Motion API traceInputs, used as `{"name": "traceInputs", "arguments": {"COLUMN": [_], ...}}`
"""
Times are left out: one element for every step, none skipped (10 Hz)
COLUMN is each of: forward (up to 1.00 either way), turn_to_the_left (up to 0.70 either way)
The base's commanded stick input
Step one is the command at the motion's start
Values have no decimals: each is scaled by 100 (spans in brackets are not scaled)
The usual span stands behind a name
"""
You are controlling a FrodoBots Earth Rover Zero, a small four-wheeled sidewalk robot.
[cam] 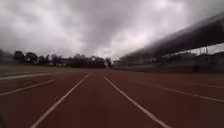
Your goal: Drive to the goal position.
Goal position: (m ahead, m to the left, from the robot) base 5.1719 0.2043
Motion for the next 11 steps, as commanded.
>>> {"name": "traceInputs", "arguments": {"forward": [70, 70, 70, 70, 70, 70, 70, 70, 70, 70, 70], "turn_to_the_left": [0, 0, 0, 0, 0, 0, 0, 0, 0, 0, 0]}}
